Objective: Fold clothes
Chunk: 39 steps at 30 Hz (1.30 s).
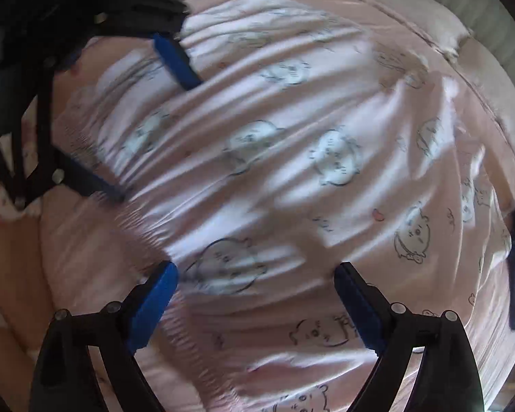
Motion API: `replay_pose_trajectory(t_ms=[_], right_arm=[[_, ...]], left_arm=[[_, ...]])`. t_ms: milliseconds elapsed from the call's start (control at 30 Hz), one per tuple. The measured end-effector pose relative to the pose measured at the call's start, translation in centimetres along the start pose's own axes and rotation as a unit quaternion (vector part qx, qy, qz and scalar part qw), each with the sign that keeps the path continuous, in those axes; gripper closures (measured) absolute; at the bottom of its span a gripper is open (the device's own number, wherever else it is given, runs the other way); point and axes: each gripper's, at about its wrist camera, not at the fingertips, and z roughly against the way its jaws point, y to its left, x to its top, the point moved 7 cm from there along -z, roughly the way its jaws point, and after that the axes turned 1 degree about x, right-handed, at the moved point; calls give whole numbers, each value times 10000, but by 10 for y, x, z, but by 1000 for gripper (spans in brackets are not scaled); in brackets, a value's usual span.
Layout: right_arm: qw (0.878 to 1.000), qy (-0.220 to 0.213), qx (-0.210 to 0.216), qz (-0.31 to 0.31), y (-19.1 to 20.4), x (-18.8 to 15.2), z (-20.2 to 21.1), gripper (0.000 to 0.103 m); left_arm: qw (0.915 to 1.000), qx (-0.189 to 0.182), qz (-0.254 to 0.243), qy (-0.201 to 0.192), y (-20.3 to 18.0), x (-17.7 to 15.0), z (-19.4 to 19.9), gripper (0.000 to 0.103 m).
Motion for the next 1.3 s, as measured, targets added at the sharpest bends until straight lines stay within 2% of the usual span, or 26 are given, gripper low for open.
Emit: replay_pose_trajectory(t_ms=[33,100,133,233,300,333,400,467,500,533,600,667,733,800,833,867,900,933,967,1000,1033,1067,1133,1167,1233,1300], right_arm=[[9998,-121,-30,129,2,4,7,10],[9987,-475,-161,-99,-12,17,20,10],[9968,-629,-362,-321,-28,24,25,10],[9806,-976,-1491,-816,-89,39,35,10],[9720,-944,-1870,-1066,-121,41,29,10],[9749,-845,-1647,-1233,-128,40,18,10],[9834,-486,-1201,-1272,-129,37,-12,10],[9863,-488,-1257,-954,-113,13,-2,7],[9878,-188,-1279,-873,-117,0,-1,2],[9881,170,-1299,-801,-123,-16,-2,2],[9866,233,-1378,-844,-138,-39,10,2],[9826,80,-1514,-1074,-154,-45,22,2],[9760,-568,-1397,-1570,-163,-20,36,2],[9668,-1154,-1159,-1963,-164,14,37,1],[9672,-1179,-1022,-2003,-162,35,21,1],[9735,-967,-882,-1876,-156,49,3,1],[9814,-566,-859,-1619,-154,57,-22,1],[9861,-199,-960,-1338,-149,48,-35,2],[9868,-279,-925,-1302,-142,32,-28,2],[9838,-288,-930,-1506,-149,16,-20,1],[9799,-129,-1053,-1691,-156,-5,-13,1],[9751,-209,-1113,-1908,-166,-24,-3,2],[9541,-645,-1215,-2661,-198,-53,23,1],[9435,-811,-1263,-2953,-213,-63,32,1],[9392,-823,-1367,-3039,-227,-54,25,2],[9348,-834,-1470,-3125,-241,-46,18,5]], left_arm=[[10000,57,-2,-70,2,-1,4,7],[9993,159,234,-245,19,1,12,7],[9982,228,406,-381,32,3,16,7],[9902,281,1176,-691,83,8,23,7],[9819,32,1672,-887,108,8,24,7],[9812,40,1744,-821,116,4,19,7],[9860,378,1592,-310,124,-18,4,7],[9909,608,1199,89,122,-52,3,2],[9924,671,1012,216,120,-69,6,2],[9922,681,965,395,121,-85,9,2],[9894,631,1245,411,129,-99,21,2],[9895,480,1360,-47,131,-87,35,3],[9889,306,1322,-599,128,-54,40,3],[9877,219,1327,-802,121,-18,31,3],[9887,220,1256,-786,118,-6,25,3],[9912,262,1116,-659,117,0,16,3],[9934,304,975,-531,115,5,7,2],[9951,346,834,-403,114,11,-1,2],[9959,391,802,-178,117,3,-6,0],[9944,397,979,56,126,-18,-4,0],[9911,378,1269,131,135,-37,2,0],[9868,357,1577,104,144,-48,10,0],[9765,293,2132,-99,156,-54,25,0],[9729,291,2261,-388,158,-44,34,0],[9669,441,2323,-956,158,-9,48,0],[9637,680,2285,-1204,162,43,41,0]])
